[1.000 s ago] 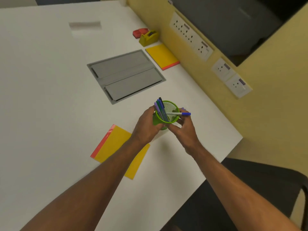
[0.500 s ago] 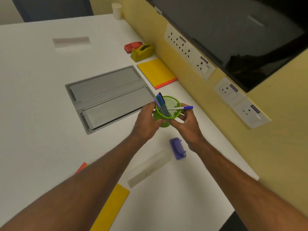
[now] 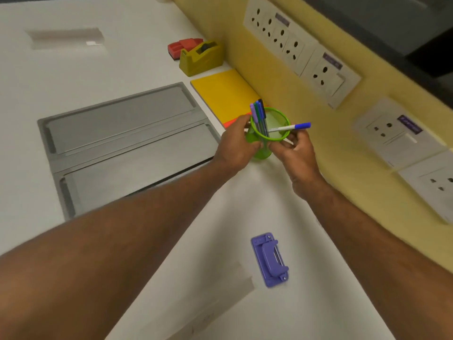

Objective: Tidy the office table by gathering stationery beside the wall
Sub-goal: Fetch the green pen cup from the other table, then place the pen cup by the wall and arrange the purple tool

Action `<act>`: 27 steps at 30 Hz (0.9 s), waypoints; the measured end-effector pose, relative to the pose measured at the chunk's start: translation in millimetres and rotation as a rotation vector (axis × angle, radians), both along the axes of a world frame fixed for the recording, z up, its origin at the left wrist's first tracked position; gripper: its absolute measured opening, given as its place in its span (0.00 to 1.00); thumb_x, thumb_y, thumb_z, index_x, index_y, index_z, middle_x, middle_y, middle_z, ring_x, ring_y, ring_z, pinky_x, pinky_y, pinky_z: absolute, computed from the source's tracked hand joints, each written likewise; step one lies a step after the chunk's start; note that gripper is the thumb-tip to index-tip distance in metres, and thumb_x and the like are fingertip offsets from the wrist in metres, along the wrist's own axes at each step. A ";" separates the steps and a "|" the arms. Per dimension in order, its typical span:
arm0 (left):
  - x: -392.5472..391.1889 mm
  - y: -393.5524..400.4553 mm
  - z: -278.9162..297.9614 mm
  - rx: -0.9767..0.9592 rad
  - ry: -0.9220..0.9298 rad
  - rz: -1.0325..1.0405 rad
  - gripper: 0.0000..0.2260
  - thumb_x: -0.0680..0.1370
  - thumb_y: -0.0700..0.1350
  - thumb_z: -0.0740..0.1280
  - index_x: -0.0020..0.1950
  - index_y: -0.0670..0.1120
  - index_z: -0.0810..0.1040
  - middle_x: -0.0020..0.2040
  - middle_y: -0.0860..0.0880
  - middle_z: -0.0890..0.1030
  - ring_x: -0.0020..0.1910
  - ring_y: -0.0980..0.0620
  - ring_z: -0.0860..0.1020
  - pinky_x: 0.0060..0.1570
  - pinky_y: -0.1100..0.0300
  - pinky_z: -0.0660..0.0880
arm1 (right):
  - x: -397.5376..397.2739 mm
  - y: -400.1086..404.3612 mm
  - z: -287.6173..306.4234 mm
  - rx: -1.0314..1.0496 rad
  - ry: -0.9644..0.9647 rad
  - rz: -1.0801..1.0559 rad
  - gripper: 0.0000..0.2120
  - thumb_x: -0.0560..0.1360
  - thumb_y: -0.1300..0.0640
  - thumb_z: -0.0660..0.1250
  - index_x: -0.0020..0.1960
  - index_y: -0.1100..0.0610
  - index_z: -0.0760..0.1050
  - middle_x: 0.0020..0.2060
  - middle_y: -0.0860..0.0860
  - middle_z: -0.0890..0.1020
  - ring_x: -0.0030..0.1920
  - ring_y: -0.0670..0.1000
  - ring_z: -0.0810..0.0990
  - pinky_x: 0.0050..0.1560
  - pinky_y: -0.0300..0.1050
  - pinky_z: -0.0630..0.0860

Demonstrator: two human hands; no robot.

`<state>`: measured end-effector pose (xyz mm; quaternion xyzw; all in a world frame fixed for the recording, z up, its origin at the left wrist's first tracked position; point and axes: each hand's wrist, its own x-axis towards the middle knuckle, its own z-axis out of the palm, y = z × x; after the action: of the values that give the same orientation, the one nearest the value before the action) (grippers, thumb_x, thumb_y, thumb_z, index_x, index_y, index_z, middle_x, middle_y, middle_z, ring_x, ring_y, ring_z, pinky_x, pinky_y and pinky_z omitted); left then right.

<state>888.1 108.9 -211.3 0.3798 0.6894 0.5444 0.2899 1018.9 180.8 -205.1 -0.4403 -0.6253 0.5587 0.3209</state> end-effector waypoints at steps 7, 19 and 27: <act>-12.7 52.2 -19.2 0.009 -0.036 0.019 0.28 0.73 0.37 0.76 0.71 0.44 0.72 0.60 0.47 0.79 0.59 0.48 0.78 0.58 0.48 0.80 | -21.1 44.4 -17.5 0.034 0.022 -0.067 0.27 0.70 0.62 0.78 0.66 0.60 0.72 0.59 0.51 0.83 0.55 0.49 0.84 0.50 0.43 0.82; -11.4 81.9 -41.1 -0.027 -0.014 0.018 0.28 0.74 0.35 0.74 0.73 0.45 0.71 0.64 0.46 0.78 0.62 0.50 0.76 0.53 0.56 0.79 | -20.0 65.7 -33.1 0.025 -0.050 -0.073 0.27 0.72 0.61 0.77 0.68 0.60 0.71 0.61 0.52 0.83 0.59 0.51 0.84 0.61 0.57 0.81; -10.2 76.1 -44.5 -0.090 0.046 -0.019 0.30 0.76 0.37 0.73 0.77 0.44 0.67 0.73 0.46 0.74 0.72 0.48 0.72 0.68 0.52 0.74 | -14.2 64.6 -38.7 0.045 -0.122 -0.067 0.29 0.74 0.57 0.74 0.73 0.57 0.70 0.70 0.50 0.76 0.68 0.51 0.77 0.67 0.58 0.77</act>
<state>877.9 185.0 -255.8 0.3854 0.7159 0.5014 0.2960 1004.7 245.4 -243.7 -0.4870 -0.6410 0.5057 0.3102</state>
